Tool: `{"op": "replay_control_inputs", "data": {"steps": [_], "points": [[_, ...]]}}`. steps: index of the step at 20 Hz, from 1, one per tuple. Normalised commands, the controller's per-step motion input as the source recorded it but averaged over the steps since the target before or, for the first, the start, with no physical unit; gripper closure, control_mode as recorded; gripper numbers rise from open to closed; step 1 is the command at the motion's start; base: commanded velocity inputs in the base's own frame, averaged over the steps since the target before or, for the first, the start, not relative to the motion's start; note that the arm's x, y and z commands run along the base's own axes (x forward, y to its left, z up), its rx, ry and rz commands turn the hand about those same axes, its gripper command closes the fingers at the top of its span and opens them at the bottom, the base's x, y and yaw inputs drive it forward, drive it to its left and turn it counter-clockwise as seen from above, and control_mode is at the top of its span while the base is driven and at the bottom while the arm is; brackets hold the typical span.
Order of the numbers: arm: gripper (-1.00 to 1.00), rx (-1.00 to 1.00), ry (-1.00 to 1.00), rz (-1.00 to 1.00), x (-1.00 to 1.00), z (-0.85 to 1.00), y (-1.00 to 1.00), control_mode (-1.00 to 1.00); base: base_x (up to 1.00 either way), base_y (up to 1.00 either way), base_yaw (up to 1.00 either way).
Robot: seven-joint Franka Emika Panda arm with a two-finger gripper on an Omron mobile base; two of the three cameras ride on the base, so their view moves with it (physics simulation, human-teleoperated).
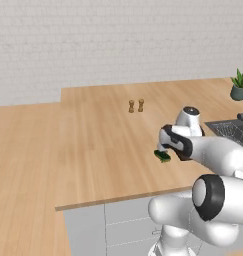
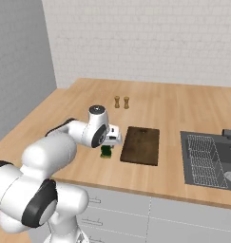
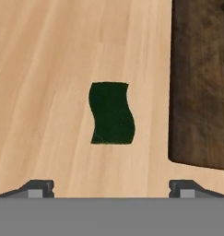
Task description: Pick up the sponge from the counter and clean the cutting board by briefly scrubbing or pressing down on the cutting board. Once finished, release the sponge.
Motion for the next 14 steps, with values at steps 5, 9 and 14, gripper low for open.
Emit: {"op": "replay_control_inputs", "data": {"steps": [5,9,14], "points": [[-1.00,0.02,0.00,0.04,0.06,-0.16,0.00,-1.00,0.00,0.00,0.00],[-1.00,0.04,0.00,0.04,0.00,-0.11,0.01,-1.00,0.00,0.00,0.00],[-1.00,0.00,0.00,0.03,0.08,-0.17,0.01,-1.00,0.00,0.00,0.00]]}}
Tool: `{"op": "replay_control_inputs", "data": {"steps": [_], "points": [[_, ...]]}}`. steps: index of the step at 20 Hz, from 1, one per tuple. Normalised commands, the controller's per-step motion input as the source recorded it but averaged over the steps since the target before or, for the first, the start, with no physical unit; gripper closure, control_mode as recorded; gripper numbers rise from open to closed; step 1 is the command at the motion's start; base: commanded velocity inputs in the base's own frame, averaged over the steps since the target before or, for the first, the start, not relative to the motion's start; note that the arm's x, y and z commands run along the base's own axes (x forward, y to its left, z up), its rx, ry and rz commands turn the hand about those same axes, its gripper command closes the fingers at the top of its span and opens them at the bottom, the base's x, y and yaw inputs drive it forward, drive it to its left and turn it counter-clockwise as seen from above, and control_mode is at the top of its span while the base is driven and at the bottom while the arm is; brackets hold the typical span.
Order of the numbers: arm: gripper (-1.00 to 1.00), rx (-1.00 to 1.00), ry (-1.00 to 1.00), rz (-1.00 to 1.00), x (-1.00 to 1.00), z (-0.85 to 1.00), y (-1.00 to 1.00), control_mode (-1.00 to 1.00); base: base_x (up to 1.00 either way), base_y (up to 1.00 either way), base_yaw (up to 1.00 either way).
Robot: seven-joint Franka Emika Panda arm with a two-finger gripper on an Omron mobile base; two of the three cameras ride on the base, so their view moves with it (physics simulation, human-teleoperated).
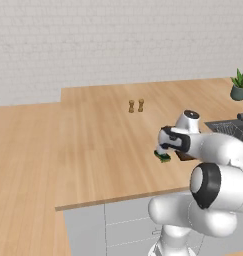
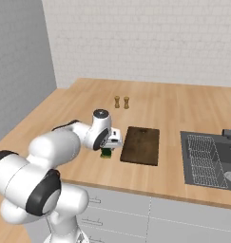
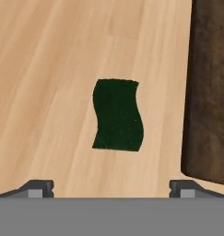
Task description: Pick up the sponge from the counter and clean the cutting board by briefly scrubbing or pressing down on the cutting board. Once finished, release the sponge.
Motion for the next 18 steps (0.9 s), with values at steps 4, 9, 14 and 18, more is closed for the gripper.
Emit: {"op": "replay_control_inputs", "data": {"steps": [4,9,14,18], "points": [[-1.00,0.00,0.00,0.00,0.25,-0.24,0.00,-1.00,0.00,0.00,0.00],[-1.00,0.00,0.00,0.01,0.10,-0.15,0.00,-1.00,0.00,0.00,0.00],[-1.00,0.00,0.00,0.01,0.08,-0.16,0.00,-1.00,0.00,0.00,0.00],[-1.00,0.00,0.00,0.01,0.17,-0.24,0.00,-1.00,0.00,0.00,0.00]]}}
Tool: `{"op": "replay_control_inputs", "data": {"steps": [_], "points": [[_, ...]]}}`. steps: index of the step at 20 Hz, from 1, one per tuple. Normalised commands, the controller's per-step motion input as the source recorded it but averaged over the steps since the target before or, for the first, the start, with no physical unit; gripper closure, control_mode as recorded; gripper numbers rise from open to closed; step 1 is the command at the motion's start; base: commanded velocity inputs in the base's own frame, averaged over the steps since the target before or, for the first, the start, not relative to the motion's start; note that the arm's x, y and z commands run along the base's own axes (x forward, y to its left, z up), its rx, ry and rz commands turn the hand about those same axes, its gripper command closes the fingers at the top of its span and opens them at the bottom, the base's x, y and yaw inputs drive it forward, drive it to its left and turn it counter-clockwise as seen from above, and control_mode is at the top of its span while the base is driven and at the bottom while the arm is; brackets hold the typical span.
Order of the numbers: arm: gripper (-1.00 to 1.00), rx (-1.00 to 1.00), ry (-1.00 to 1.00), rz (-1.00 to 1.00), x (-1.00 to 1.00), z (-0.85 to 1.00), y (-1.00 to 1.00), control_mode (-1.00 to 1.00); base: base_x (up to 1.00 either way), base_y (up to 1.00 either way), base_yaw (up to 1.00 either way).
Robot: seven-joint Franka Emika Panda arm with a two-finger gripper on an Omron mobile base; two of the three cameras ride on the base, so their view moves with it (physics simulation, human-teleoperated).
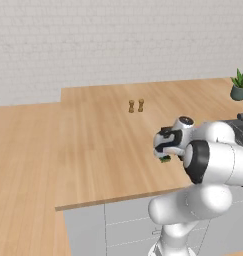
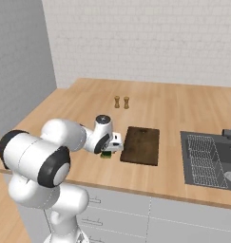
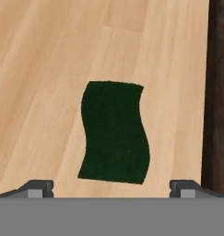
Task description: Pick up the sponge from the counter and clean the cutting board by briefly scrubbing or pressing down on the cutting board. Once finished, release the sponge.
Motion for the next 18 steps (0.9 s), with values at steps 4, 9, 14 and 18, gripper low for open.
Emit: {"op": "replay_control_inputs", "data": {"steps": [4,9,14,18], "points": [[-1.00,0.00,0.02,0.00,0.29,-0.27,0.00,-1.00,0.00,0.00,0.00],[-1.00,0.00,0.02,0.00,0.33,-0.24,0.00,-1.00,0.00,0.00,0.00],[-1.00,0.00,0.02,0.01,0.29,-0.24,0.01,-1.00,0.00,0.00,0.00],[1.00,0.03,0.00,0.03,0.05,-0.34,0.20,-1.00,0.00,0.00,0.00]]}}
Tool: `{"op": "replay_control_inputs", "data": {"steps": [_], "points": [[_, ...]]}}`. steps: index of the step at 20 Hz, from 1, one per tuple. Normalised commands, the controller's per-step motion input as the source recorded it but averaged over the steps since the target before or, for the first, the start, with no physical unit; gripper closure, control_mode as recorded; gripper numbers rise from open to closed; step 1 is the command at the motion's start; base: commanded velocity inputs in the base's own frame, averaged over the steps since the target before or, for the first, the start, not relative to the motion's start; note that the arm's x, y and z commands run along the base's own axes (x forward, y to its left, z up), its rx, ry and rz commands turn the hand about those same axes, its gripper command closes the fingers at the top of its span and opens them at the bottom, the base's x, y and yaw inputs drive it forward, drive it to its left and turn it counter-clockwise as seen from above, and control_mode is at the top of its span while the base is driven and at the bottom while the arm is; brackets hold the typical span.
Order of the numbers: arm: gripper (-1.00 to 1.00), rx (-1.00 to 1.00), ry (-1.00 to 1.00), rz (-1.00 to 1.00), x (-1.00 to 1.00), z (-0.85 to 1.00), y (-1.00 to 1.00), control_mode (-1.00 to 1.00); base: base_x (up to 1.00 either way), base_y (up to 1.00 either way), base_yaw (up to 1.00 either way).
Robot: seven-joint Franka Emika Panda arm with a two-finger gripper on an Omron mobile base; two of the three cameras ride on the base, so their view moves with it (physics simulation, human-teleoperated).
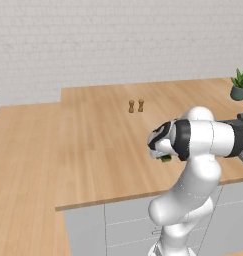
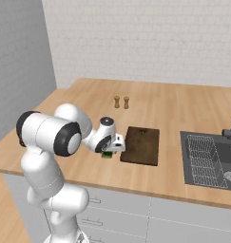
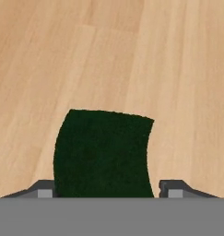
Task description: Pick up the sponge from the counter and clean the cutting board by briefly scrubbing or pressing down on the cutting board. Once finished, release the sponge.
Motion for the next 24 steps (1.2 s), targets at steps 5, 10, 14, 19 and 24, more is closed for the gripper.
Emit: {"op": "replay_control_inputs", "data": {"steps": [5,10,14,19,24], "points": [[1.00,0.11,0.00,0.04,0.00,-0.26,0.35,-1.00,0.00,0.00,0.00],[1.00,-0.02,0.00,0.01,0.05,-0.10,0.21,-1.00,0.00,0.00,0.00],[1.00,-0.21,0.00,0.00,0.16,0.52,0.01,-1.00,0.00,0.00,0.00],[1.00,-0.16,0.00,0.00,0.44,0.88,-0.07,-1.00,0.00,0.00,0.00],[1.00,0.11,0.01,0.03,0.34,0.60,-0.50,-1.00,0.00,0.00,0.00]]}}
